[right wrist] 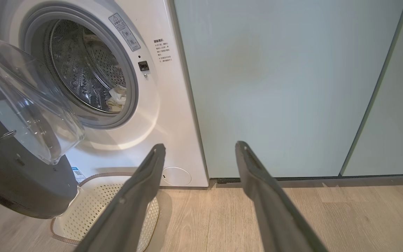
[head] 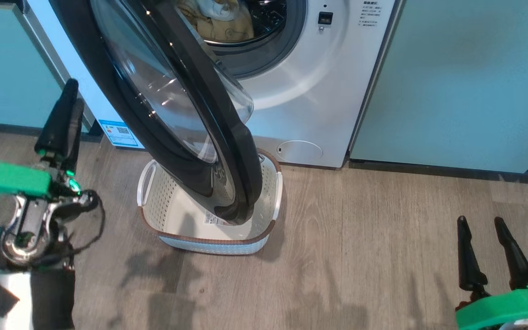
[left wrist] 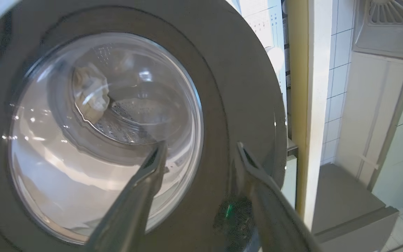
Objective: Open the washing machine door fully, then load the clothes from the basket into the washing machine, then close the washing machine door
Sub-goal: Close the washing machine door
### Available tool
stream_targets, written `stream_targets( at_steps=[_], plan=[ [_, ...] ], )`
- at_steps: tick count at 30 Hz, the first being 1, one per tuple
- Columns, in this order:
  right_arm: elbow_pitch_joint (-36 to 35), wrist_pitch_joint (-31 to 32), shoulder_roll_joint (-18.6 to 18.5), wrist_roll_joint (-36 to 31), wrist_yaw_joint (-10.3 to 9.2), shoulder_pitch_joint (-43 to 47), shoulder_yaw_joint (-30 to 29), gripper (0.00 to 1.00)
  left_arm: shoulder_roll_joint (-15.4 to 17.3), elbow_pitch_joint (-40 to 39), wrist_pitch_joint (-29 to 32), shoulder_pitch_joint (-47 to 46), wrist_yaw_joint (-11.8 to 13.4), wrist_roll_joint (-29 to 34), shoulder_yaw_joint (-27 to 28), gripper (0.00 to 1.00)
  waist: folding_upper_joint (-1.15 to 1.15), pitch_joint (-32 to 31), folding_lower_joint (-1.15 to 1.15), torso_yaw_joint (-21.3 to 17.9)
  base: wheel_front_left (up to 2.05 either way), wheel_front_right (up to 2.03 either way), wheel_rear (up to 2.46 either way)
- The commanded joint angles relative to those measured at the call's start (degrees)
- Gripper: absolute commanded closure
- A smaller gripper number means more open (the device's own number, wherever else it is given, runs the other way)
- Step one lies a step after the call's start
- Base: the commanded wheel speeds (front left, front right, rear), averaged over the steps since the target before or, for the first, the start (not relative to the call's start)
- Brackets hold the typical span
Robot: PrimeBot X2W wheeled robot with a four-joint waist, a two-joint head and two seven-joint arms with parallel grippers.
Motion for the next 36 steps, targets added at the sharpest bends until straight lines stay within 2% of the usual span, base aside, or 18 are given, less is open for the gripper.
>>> stream_targets(
  at_steps=[1, 4, 7, 12, 14, 18, 21, 26, 36],
  plan=[
    [-2.2, -0.4, -0.2, 0.0, -0.16, -0.5, 0.9, 0.00, 1.6, -2.9, -1.1, -0.7, -0.5, 2.1, 1.1, 0.00, 0.00, 0.0, 0.00, 0.0, 0.00, 0.00, 0.00],
    [-2.2, -0.3, -0.2, 0.0, -0.16, -0.4, 1.0, 0.00, 2.5, -4.9, -5.8, 1.7, -0.5, 7.5, -0.7, 0.00, 0.00, -0.2, 0.00, -0.1, 0.00, 0.00, 0.00],
    [-2.2, -0.3, -0.2, -0.1, -0.16, -0.3, 1.2, 0.00, 4.3, -6.2, -12.0, 5.0, -0.5, 15.9, -3.2, 0.00, 0.00, -0.5, 0.00, -0.3, 0.00, 0.00, 0.00],
    [-2.2, -0.1, -0.2, -0.2, -0.16, 0.1, 1.3, 0.00, 7.3, -5.8, -23.2, 11.0, 0.1, 35.7, -7.4, 0.00, 0.00, -0.9, 0.00, -0.5, 0.00, 0.00, 0.00],
    [-2.2, 0.0, -0.2, -0.4, -0.16, 0.3, 1.3, 0.00, 8.0, -5.9, -26.3, 12.8, 1.6, 42.9, -9.0, 0.00, 0.00, -1.0, 0.00, -0.5, 0.00, 0.00, 0.00],
    [-2.5, 0.4, -0.2, -0.6, -0.16, 0.8, 1.2, 0.00, 9.4, -6.0, -28.6, 16.3, 5.2, 54.7, -12.2, 0.00, 0.00, -1.3, 0.00, -0.3, 0.00, 0.00, 0.00],
    [-2.7, 0.6, -0.2, -0.7, -0.16, 1.4, 1.1, 0.00, 9.7, -6.5, -29.2, 18.6, 7.4, 61.1, -14.6, 0.00, 0.00, -1.6, 0.00, -0.2, 0.00, 0.00, 0.00],
    [-3.1, 1.0, -0.2, -0.7, -0.16, 2.4, 1.0, 0.00, 9.7, -7.7, -29.3, 21.8, 10.0, 66.3, -17.1, 0.00, 0.00, -2.0, 0.00, 0.0, 0.00, 0.00, 0.00],
    [-3.9, 1.6, -0.2, -1.0, -0.16, 2.9, 1.0, 0.00, 9.2, -8.7, -29.1, 23.5, 11.3, 66.9, -17.7, 0.00, 0.00, -2.5, 0.00, -0.1, 0.00, 0.00, 0.00]
  ],
)
